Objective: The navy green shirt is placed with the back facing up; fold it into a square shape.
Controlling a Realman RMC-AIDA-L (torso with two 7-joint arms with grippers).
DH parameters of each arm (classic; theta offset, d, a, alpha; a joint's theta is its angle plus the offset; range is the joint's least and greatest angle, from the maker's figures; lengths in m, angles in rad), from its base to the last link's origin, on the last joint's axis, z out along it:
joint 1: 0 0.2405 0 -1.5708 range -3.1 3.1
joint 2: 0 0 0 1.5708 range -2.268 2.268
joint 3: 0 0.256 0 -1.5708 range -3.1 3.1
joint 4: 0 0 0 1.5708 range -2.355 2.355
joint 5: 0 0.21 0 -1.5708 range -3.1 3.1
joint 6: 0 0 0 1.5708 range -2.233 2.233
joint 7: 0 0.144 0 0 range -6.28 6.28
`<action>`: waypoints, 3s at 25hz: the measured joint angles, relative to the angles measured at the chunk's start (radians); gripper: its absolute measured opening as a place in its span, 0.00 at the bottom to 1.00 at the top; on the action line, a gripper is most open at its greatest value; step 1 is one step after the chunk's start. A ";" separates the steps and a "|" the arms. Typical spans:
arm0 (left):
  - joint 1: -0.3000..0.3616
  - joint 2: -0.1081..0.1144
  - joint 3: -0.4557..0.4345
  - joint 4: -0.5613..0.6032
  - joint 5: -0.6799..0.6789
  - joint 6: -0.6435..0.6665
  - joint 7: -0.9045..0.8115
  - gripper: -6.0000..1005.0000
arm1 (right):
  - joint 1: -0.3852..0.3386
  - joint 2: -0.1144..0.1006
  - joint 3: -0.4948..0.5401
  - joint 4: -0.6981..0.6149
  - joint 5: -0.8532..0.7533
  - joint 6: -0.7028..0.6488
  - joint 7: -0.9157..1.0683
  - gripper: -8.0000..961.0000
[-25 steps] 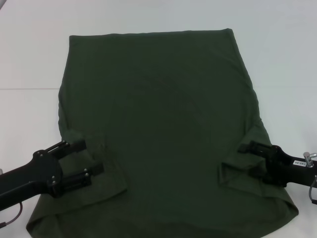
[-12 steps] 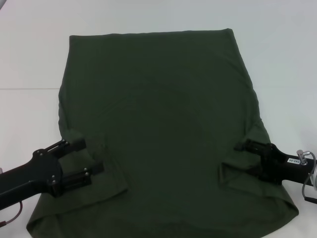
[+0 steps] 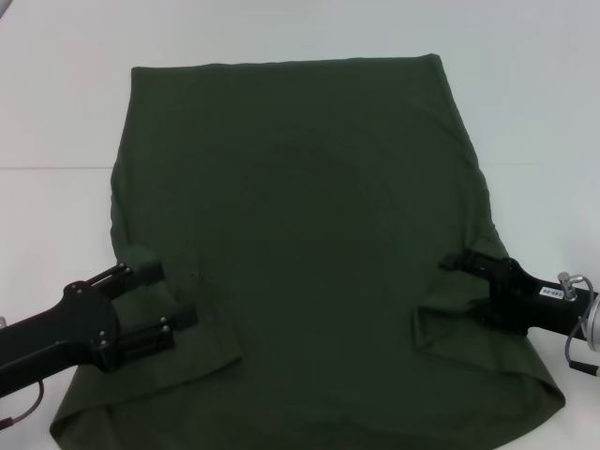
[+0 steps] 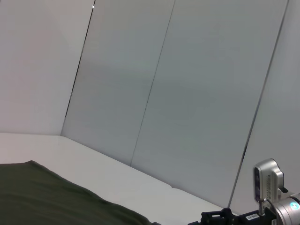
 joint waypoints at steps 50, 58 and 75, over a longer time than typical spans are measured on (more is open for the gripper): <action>0.006 0.000 0.000 0.000 -0.001 0.014 -0.006 0.89 | 0.023 -0.010 -0.036 -0.001 -0.004 0.017 -0.020 0.03; 0.011 0.000 0.000 -0.006 -0.002 0.014 -0.008 0.89 | 0.072 -0.053 -0.195 -0.076 -0.013 -0.005 0.041 0.03; 0.024 -0.004 0.000 -0.036 0.006 0.010 -0.007 0.89 | 0.204 -0.087 -0.301 -0.306 -0.373 -0.163 0.097 0.03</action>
